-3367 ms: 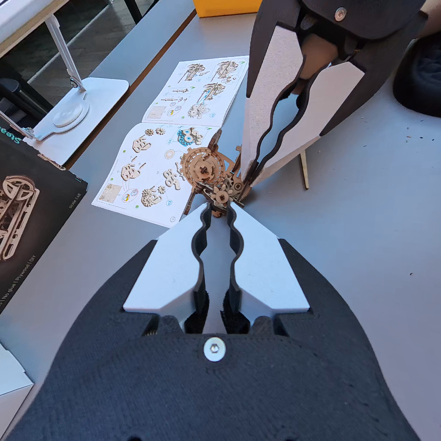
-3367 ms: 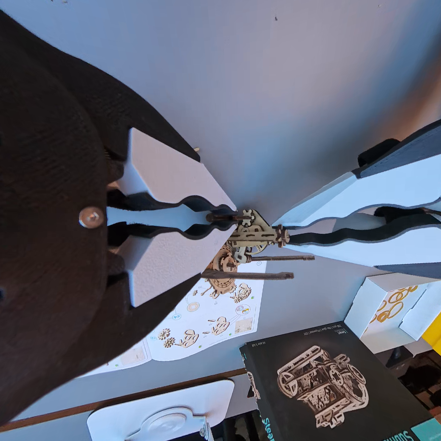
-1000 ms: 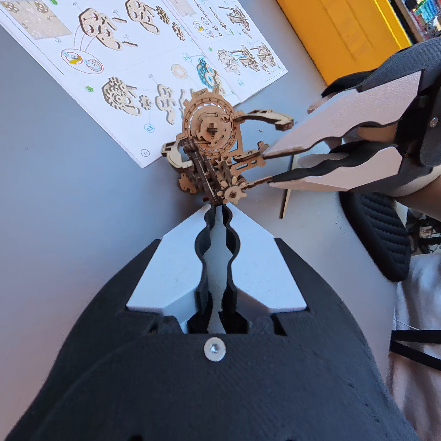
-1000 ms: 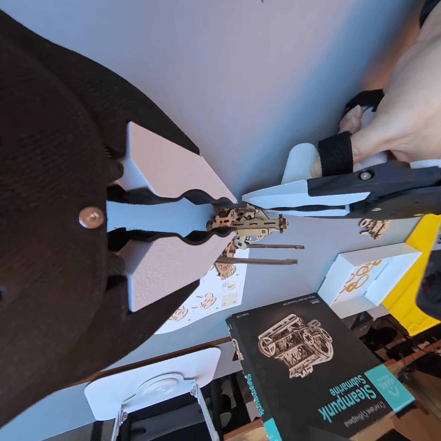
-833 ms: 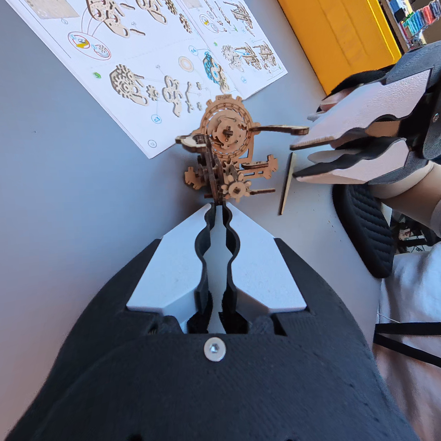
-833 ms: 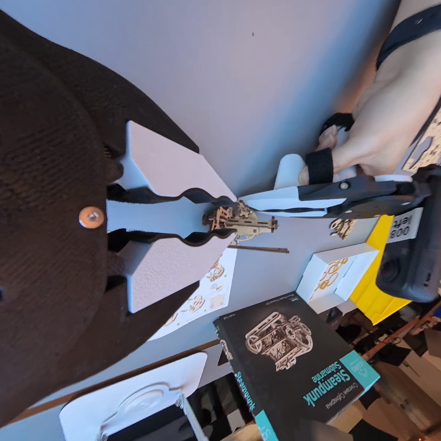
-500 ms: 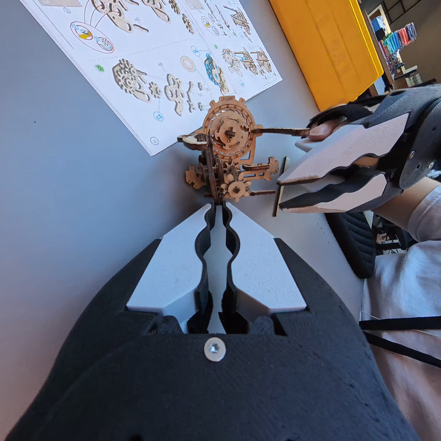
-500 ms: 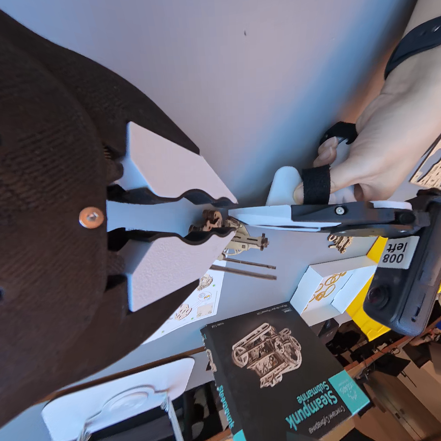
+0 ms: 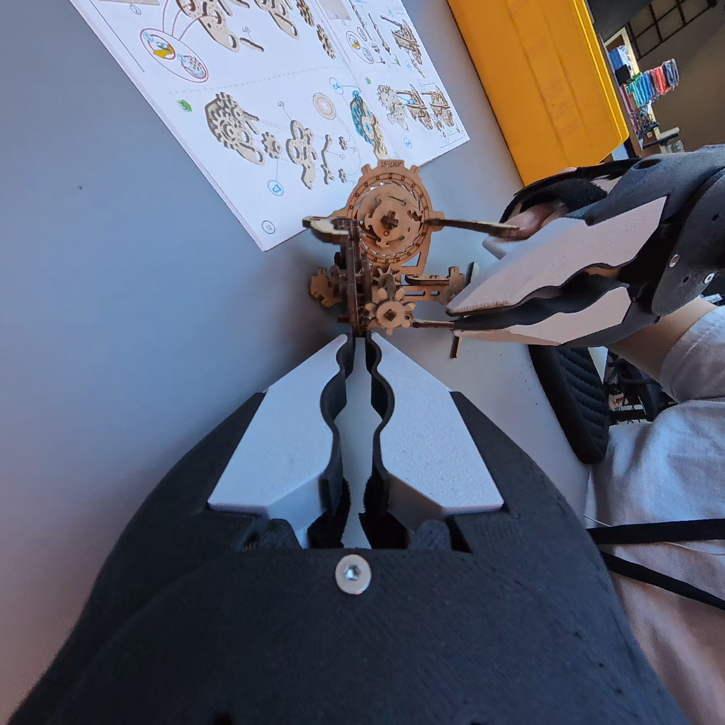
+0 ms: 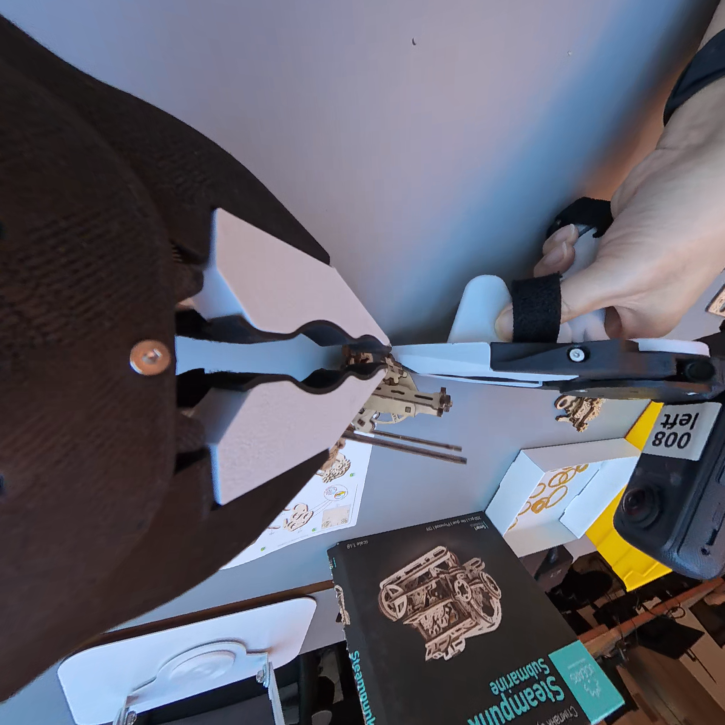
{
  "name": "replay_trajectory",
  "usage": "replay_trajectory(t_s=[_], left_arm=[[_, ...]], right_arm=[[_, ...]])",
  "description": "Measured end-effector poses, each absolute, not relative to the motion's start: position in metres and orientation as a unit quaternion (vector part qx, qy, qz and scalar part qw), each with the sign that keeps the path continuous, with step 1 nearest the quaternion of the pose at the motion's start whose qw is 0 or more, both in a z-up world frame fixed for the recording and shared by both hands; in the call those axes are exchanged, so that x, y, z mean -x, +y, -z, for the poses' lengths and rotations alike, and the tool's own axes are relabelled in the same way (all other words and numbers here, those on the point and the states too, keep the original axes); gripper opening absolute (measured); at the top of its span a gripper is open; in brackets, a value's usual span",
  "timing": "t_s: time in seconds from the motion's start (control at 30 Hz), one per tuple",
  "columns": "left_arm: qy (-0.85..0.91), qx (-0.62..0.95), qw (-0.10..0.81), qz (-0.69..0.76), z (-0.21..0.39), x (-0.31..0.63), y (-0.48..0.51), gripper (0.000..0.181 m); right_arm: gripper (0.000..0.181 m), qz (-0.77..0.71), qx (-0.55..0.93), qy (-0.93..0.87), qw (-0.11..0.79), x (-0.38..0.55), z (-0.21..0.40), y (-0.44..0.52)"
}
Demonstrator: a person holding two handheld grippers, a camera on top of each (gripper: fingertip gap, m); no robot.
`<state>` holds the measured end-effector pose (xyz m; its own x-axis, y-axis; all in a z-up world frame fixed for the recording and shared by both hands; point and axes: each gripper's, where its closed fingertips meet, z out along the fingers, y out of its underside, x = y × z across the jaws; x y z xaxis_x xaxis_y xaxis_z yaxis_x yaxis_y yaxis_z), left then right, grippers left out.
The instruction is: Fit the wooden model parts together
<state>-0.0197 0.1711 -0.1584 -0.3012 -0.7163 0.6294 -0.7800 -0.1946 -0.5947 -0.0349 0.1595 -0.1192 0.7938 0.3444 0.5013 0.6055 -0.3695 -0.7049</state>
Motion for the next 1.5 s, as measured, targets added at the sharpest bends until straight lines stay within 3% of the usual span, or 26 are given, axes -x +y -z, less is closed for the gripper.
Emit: replay_trajectory(t_s=[0.77,1.1,1.5], left_arm=[[-0.608,-0.606,0.032,-0.512,0.155,0.016,0.168,0.003],[-0.634,-0.586,-0.013,-0.503,0.143,0.017,0.185,0.025],[-0.619,-0.585,-0.003,-0.523,0.147,0.013,0.182,0.015]], right_arm=[[0.000,0.032,0.862,-0.152,0.482,0.020,0.118,0.166],[0.000,0.031,0.861,-0.158,0.483,0.020,0.121,0.166],[0.000,0.021,0.865,-0.138,0.482,0.017,0.124,0.166]])
